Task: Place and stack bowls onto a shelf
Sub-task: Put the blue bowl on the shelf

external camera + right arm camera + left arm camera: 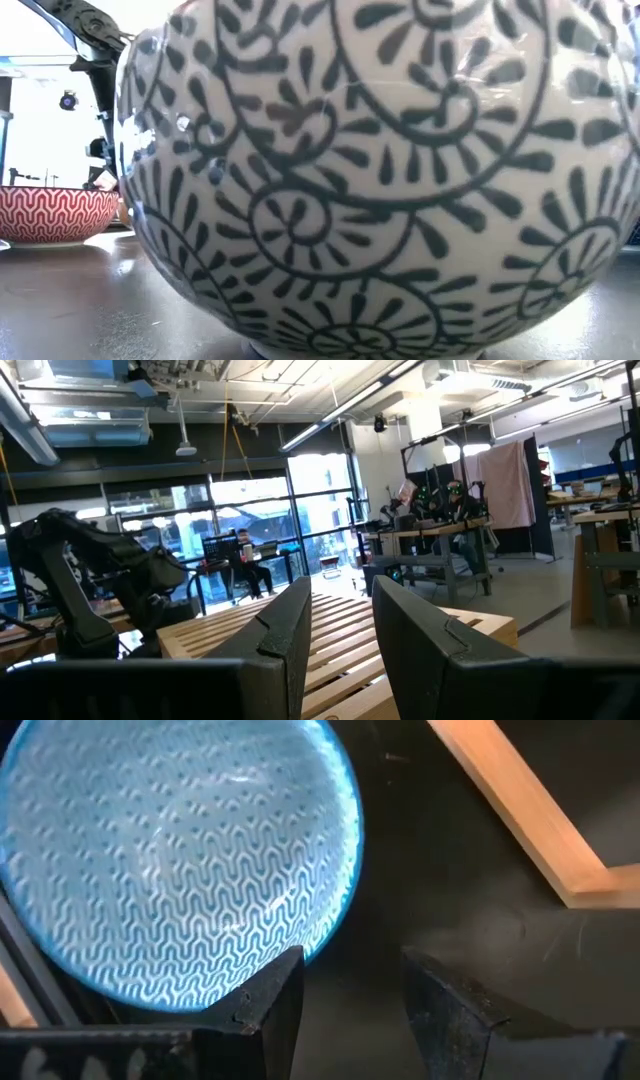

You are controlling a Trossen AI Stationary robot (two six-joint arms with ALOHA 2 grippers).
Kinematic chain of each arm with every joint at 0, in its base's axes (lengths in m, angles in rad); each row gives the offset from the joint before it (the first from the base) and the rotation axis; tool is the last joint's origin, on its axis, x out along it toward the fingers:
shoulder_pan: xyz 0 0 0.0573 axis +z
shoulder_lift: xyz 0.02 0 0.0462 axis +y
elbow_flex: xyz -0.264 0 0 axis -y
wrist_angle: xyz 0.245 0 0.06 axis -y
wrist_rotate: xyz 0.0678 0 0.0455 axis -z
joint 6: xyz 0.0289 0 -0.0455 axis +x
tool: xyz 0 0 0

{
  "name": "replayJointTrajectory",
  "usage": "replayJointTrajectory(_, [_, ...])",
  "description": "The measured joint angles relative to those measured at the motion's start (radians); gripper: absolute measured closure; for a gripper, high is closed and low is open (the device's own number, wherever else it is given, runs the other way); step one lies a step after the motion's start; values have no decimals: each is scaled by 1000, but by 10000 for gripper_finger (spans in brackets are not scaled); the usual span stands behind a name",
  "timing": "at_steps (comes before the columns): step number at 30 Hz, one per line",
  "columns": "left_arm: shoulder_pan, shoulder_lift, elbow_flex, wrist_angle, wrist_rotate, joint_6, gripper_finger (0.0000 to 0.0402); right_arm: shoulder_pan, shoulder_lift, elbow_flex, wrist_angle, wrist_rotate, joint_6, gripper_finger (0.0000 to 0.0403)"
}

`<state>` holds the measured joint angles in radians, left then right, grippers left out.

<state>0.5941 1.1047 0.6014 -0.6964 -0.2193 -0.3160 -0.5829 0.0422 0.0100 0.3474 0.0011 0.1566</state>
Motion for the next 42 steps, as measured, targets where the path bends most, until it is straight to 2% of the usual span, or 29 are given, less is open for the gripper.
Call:
replayJointTrajectory(8, [3,59,4,51,-23,69,266,0,0,0,0,0,0,305])
replayJointTrajectory(17, [7,28,38,40,-64,74,267,0,0,0,0,0,0,305])
replayJointTrajectory(25, [23,44,33,36,-161,94,267,0,0,0,0,0,0,305])
replayJointTrajectory(38, [76,167,32,80,-164,147,267,0,0,0,0,0,0,305])
replayJointTrajectory(42, [76,178,34,81,-164,162,278,0,0,0,0,0,0,305])
